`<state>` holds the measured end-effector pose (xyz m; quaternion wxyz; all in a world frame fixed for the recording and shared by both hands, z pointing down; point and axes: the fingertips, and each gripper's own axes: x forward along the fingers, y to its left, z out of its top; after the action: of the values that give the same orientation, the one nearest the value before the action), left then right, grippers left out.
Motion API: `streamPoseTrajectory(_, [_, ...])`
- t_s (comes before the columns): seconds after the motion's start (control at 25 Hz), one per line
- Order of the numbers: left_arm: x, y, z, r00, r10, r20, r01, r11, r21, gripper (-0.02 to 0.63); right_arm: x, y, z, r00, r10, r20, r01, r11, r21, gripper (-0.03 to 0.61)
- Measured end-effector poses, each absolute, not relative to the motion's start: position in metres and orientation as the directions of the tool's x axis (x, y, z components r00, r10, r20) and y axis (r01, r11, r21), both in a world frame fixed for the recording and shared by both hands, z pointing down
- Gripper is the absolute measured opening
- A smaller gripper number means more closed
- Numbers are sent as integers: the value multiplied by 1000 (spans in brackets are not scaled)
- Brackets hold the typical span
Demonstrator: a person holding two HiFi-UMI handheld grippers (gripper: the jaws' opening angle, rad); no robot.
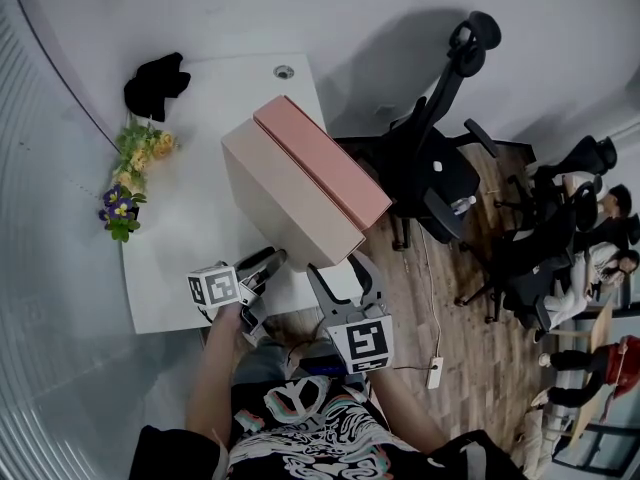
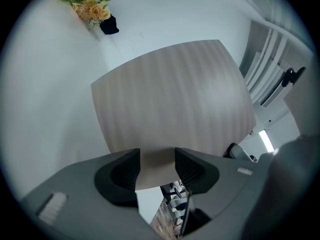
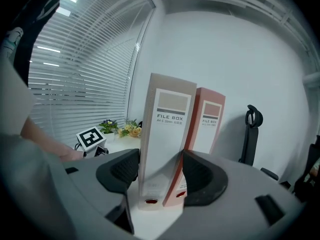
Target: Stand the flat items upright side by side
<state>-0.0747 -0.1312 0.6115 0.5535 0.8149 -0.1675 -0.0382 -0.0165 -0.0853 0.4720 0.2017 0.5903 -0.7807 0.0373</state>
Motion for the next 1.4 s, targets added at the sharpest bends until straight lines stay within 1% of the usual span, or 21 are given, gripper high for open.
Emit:
streamPoseTrajectory(0.16, [-72, -132, 611, 941, -315, 124, -231, -330, 915, 201, -14, -83, 465, -215, -918, 333, -933, 294, 207, 270])
streamPoseTrajectory(0.24, [-71, -133, 611, 940, -315, 128, -235, -329, 915, 201, -13, -81, 460, -212, -924, 319, -934, 288, 212, 254])
streamPoseTrajectory(0.4, [-73, -138, 613, 933, -333, 134, -246, -323, 914, 199, -14, -86, 460, -213, -922, 322, -935, 288, 207, 227])
streamPoseTrajectory(0.64, [-75, -141, 603, 919, -366, 145, -276, -335, 901, 196, -13, -88, 462, -250, -910, 331, -932, 319, 174, 220])
streamPoseTrajectory(0.84, [-80, -145, 582, 878, -459, 134, -334, -388, 859, 196, -9, -81, 460, -316, -893, 319, -915, 376, 148, 208])
streamPoseTrajectory(0.96, [-85, -144, 559, 840, -527, 130, -409, -458, 789, 181, -8, -81, 457, -371, -876, 308, -904, 416, 94, 201])
streamPoseTrajectory(1.0, [-87, -142, 550, 822, -554, 133, -444, -476, 759, 167, -6, -81, 453, -386, -874, 296, -903, 423, 73, 189])
streamPoseTrajectory(1.08, [-88, -138, 533, 780, -610, 138, -515, -502, 695, 139, 3, -79, 445, -401, -876, 268, -905, 425, 35, 79])
streamPoseTrajectory(1.12, [-89, -136, 524, 758, -637, 140, -550, -510, 661, 133, 10, -78, 443, -406, -876, 259, -905, 425, 21, 64])
streamPoseTrajectory(1.2, [-90, -129, 506, 715, -685, 141, -615, -520, 592, 98, 22, -77, 439, -412, -877, 247, -905, 426, 1, 21])
streamPoseTrajectory(1.24, [-90, -125, 497, 696, -704, 141, -642, -522, 562, 80, 28, -76, 438, -416, -876, 242, -904, 428, -6, 6])
streamPoseTrajectory(1.4, [-84, -106, 472, 632, -761, 147, -724, -512, 461, 44, 43, -74, 433, -464, -857, 225, -881, 473, -16, 2])
